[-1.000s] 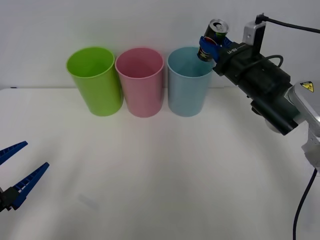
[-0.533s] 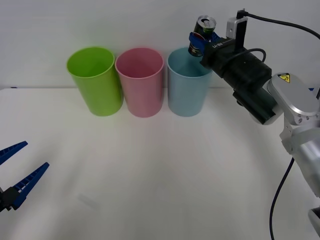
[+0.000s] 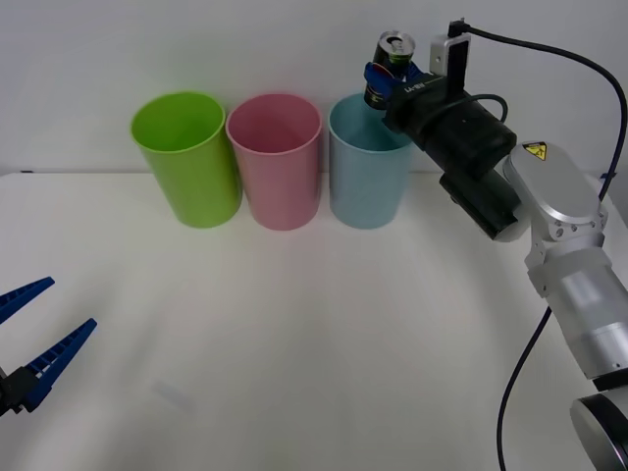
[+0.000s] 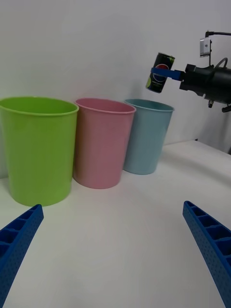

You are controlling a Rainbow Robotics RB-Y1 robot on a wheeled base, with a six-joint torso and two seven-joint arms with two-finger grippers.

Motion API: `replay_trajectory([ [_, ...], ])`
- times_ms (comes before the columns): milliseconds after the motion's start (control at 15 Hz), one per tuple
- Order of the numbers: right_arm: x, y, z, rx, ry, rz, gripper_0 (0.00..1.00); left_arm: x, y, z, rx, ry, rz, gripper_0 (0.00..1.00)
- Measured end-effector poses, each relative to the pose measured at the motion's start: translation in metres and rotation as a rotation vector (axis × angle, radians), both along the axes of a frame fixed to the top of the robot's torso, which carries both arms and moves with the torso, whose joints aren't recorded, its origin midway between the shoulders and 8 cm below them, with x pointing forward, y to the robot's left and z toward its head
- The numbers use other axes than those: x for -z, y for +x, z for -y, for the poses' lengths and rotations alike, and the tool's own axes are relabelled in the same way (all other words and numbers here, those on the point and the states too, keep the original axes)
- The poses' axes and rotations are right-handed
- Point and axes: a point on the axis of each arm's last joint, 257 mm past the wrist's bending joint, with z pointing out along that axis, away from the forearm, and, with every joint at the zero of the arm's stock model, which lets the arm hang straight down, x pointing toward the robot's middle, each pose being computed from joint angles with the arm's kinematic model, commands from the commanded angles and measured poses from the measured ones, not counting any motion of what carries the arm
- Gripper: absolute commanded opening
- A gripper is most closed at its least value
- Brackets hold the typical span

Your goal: Grasp the object on the table and drop it into the matching bin: aluminum can to the light blue bin, PET bottle to the pink bin.

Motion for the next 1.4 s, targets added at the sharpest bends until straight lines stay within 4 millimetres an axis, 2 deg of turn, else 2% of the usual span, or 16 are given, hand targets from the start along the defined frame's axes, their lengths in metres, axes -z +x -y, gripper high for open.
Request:
replay_trajectory([
  [67, 0.000, 0.000, 0.000, 0.001, -0.004, 0.002, 0.06, 0.000, 0.000, 0.000, 0.000, 0.000, 0.000, 1.00],
  [133, 0.000, 0.000, 0.000, 0.002, -0.006, 0.003, 0.40, 0.000, 0.000, 0.000, 0.000, 0.000, 0.000, 1.00],
  [200, 0.000, 0.000, 0.000, 0.002, -0.008, 0.005, 0.97, 0.000, 0.000, 0.000, 0.000, 0.000, 0.000, 1.00],
  [267, 0.000, 0.000, 0.000, 0.004, -0.014, 0.007, 1.00, 0.000, 0.000, 0.000, 0.000, 0.000, 0.000, 1.00],
  [800, 0.009, -0.005, 0.001, -0.009, -0.037, 0.006, 1.00, 0.000, 0.000, 0.000, 0.000, 0.000, 0.000, 1.00],
  [1400, 0.025, -0.057, 0.032, -0.074, -0.075, 0.022, 1.00, 0.000, 0.000, 0.000, 0.000, 0.000, 0.000, 1.00],
])
